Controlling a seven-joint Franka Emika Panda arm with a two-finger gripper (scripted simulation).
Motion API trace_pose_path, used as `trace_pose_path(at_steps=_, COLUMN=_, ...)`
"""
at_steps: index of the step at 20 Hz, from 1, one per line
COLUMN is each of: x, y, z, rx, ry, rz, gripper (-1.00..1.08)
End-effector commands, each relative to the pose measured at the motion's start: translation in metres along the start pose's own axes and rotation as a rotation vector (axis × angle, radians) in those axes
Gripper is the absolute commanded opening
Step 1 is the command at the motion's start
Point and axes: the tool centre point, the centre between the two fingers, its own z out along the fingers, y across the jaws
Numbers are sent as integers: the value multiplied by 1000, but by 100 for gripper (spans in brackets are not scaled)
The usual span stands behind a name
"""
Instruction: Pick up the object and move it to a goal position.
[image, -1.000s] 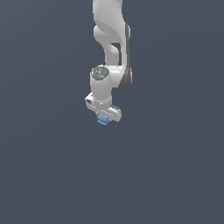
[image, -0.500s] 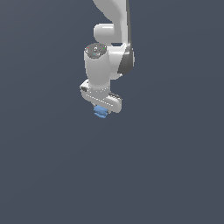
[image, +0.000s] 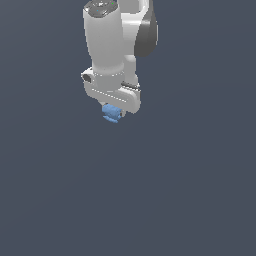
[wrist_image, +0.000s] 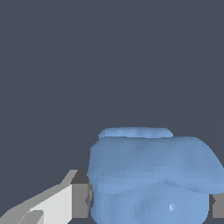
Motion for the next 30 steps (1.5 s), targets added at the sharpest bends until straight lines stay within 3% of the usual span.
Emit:
trace_pose_path(at_steps=1, x=4, y=-1, z=-26, rx=-1, ry=-1, rz=0, gripper=-100)
trace_pose_path(at_steps=18, x=31, y=-9, z=-178, rx=0, ry=-1, rz=-1, gripper=-100)
trace_pose_path(at_steps=30, x=43, y=-13, z=-229, rx=0, ry=-1, rz=-1, gripper=-100)
